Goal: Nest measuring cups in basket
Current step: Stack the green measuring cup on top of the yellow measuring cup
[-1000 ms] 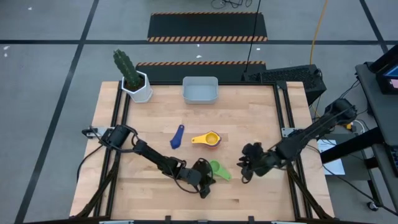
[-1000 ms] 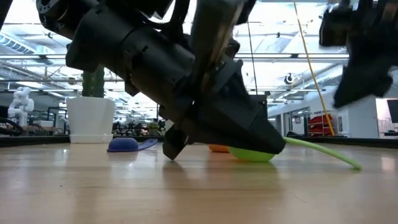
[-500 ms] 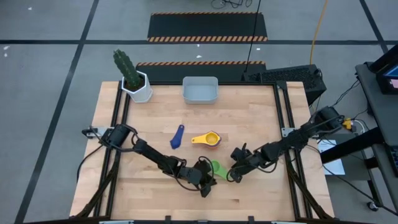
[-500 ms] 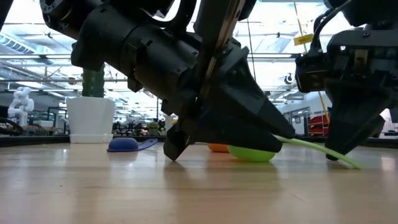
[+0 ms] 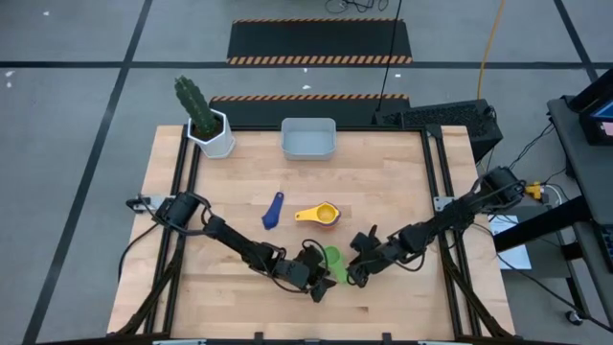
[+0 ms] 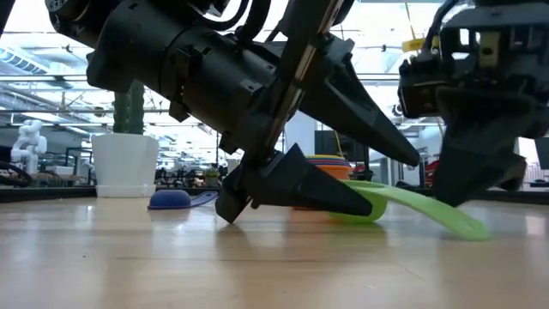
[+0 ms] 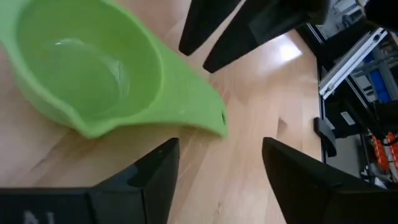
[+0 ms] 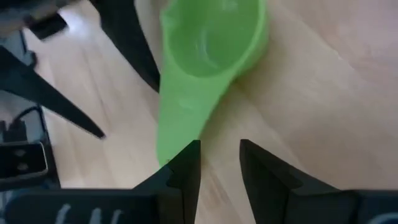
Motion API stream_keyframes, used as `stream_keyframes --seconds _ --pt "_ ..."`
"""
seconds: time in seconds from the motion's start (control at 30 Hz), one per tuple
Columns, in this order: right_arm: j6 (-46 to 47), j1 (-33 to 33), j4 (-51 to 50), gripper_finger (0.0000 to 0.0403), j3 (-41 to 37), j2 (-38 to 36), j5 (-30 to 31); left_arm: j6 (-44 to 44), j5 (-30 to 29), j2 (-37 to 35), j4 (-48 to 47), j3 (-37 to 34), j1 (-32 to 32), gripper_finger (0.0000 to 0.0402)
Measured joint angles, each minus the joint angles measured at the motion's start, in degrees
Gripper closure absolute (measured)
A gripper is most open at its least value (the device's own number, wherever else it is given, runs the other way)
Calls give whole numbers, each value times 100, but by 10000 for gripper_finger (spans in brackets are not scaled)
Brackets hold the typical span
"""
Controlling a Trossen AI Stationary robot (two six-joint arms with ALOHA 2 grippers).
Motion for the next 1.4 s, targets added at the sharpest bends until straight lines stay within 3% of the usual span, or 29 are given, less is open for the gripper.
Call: stream_keyframes --seconds 0.43,0.8,0.93,1.3,1.4 --pt "-639 -82 251 301 887 1122 -288 -61 191 -2 -216 7 -15 153" --pt "-1041 -99 237 301 1089 1162 -495 18 314 -4 -413 0 -20 159" --pt "-1064 -80 235 301 1089 1159 -575 423 375 4 -431 0 -30 198" --pt "-1178 -95 246 301 1089 1150 -567 1310 368 22 -403 -16 -2 377" --pt "-1199 -95 241 301 1089 1150 -573 1367 345 22 -402 -13 29 391"
